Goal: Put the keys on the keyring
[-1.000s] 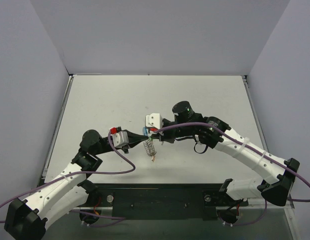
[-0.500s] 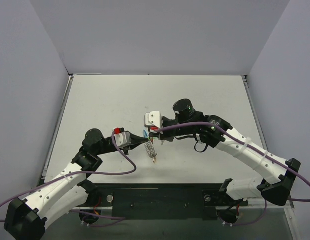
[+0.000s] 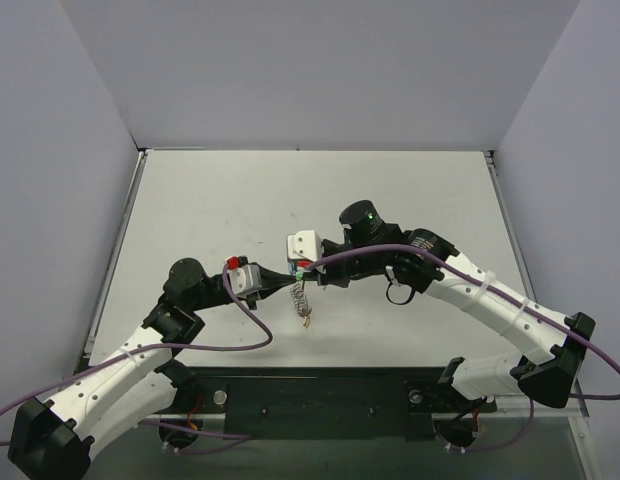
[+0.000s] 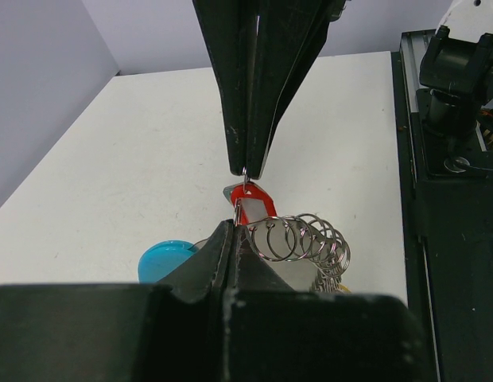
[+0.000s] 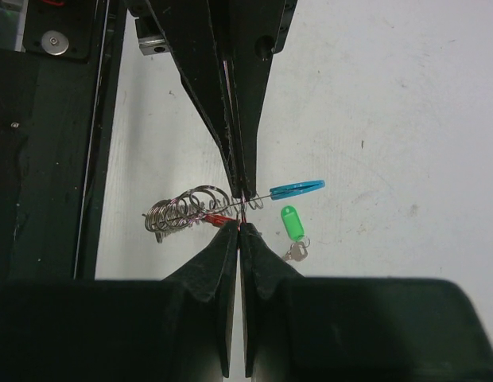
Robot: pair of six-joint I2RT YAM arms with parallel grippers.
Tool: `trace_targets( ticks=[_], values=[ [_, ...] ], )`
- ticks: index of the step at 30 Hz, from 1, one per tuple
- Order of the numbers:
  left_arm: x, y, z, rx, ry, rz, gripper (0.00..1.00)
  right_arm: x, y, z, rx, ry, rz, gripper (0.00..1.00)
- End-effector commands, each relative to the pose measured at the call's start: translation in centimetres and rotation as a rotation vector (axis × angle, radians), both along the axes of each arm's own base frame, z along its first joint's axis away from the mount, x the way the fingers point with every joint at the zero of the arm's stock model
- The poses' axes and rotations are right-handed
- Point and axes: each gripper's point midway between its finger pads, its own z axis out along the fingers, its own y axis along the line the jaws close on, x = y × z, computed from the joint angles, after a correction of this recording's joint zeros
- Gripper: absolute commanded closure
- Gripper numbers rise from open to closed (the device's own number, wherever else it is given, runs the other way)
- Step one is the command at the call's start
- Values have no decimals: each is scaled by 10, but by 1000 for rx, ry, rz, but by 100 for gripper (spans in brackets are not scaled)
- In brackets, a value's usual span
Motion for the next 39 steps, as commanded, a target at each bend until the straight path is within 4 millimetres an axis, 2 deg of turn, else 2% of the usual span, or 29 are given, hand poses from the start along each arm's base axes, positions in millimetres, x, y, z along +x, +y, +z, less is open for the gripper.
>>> trace_targets(
  ticks=[1,13,39],
  values=[
    [1,0,33,-50,-97,4,100,-3,-4,20,33,-38,24,100],
    [-2,-1,33,-57,-95,-12,100,6,-1,15,34,-34,-12,100],
    [-5,-1,35,-68,-97,-24,100,9,4,11,33,-19,-22,100]
  ],
)
